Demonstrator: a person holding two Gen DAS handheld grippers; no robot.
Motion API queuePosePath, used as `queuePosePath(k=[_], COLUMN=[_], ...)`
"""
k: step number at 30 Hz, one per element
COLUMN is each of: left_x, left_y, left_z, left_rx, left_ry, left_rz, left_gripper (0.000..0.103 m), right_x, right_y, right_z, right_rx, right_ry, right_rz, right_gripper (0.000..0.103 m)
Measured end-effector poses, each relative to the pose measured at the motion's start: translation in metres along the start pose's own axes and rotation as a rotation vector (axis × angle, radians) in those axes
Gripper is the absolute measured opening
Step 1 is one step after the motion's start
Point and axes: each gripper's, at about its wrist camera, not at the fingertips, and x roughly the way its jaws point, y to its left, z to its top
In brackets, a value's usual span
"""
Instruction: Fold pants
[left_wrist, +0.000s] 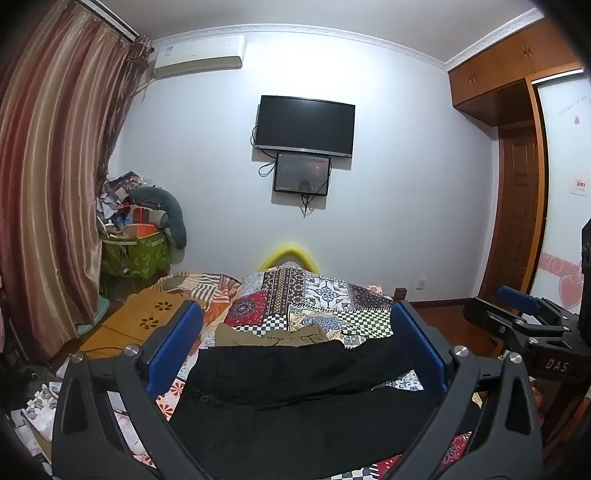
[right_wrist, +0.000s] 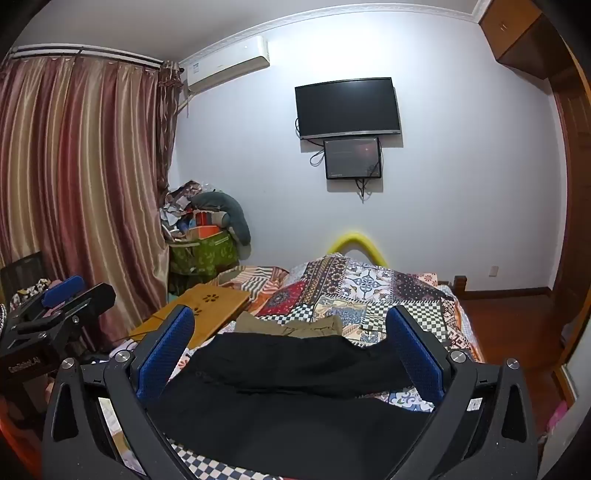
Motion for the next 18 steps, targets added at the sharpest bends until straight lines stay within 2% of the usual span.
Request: queuePosePath(k=[7, 9, 18], left_x=[0.0, -0.003, -0.002], left_y=[-0.016, -0.005, -0.006], left_z=[-0.004, -0.002, 0.001], left_rx=[0.021, 0.008, 0.008], left_ry=[-0.006, -0.008, -0.001], left_rz=[-0.009, -0.023, -0.027], left_gripper=[0.103, 0.103, 0.103], right_x=[-0.001, -0.002, 0.0], right_y=[-0.002, -0.001, -0.009], right_z=[-0.001, -0.001, -0.003], right_rx=[0.004, 0.006, 0.01], right_ry=[0.002, 0.0, -0.004], right_rz=[0.002, 0.0, -0.01], right_gripper=[0.103, 0.103, 0.103])
